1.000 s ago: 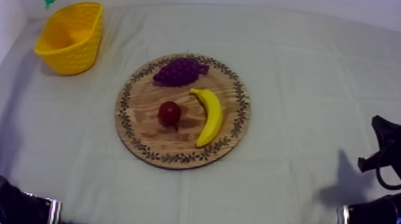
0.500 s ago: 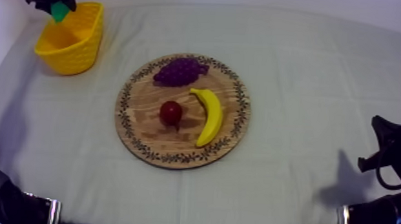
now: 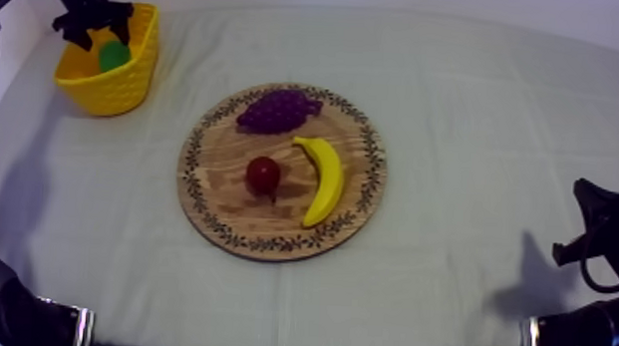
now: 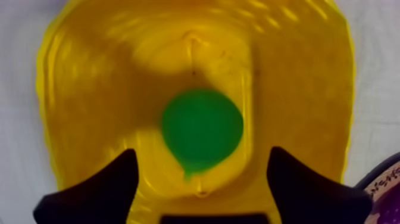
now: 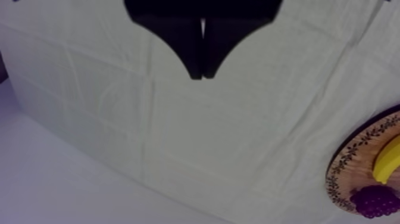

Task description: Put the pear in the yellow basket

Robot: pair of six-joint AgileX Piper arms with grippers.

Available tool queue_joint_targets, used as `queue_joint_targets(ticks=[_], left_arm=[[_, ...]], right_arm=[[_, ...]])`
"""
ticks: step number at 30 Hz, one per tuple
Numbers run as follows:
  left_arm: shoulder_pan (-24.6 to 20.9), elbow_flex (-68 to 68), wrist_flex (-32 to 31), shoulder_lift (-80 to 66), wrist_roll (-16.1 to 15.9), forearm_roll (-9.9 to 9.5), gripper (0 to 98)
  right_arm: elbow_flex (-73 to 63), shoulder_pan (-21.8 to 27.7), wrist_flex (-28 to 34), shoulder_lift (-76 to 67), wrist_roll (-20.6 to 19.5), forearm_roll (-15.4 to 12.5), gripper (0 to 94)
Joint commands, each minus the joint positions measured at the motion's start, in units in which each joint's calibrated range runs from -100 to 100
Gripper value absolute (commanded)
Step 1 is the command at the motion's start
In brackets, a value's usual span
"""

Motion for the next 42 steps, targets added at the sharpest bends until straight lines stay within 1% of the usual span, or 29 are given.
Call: queue_joint_targets(ticks=[1, 4, 10, 20, 24, 30, 37, 42], left_arm=[[0.01, 0.11, -0.03, -0.06, 0.10, -0.27, 92.4], [0.01, -0.21, -0.08, -0.39, 0.12, -0.60, 95.5], [0.05, -0.06, -0.10, -1.54, 0.04, -0.79, 96.9], [-0.20, 7.24, -1.41, -9.09, 0.34, -0.73, 93.9], [-0.42, 11.65, -2.54, -13.77, 0.20, -0.63, 90.3], [-0.48, 17.79, -3.86, -21.88, -0.39, -0.25, 81.7], [-0.37, 27.55, -7.28, -33.14, -0.88, 1.30, 71.9], [-0.05, 34.64, -8.45, -42.23, -1.34, 2.43, 67.1]], right_arm=[[-0.02, -0.02, 0.02, -0.03, 0.00, 0.00, 0.4], [-0.02, -0.02, 0.02, -0.03, 0.00, 0.00, 0.4], [-0.02, -0.02, 0.02, -0.03, 0.00, 0.00, 0.4], [-0.02, -0.02, 0.02, -0.03, 0.00, 0.00, 0.4], [-0.02, -0.02, 0.02, -0.03, 0.00, 0.00, 0.4], [-0.02, -0.02, 0.02, -0.03, 0.00, 0.00, 0.4], [-0.02, -0.02, 0.02, -0.03, 0.00, 0.00, 0.4], [-0.02, -0.02, 0.02, -0.03, 0.00, 0.00, 0.4]])
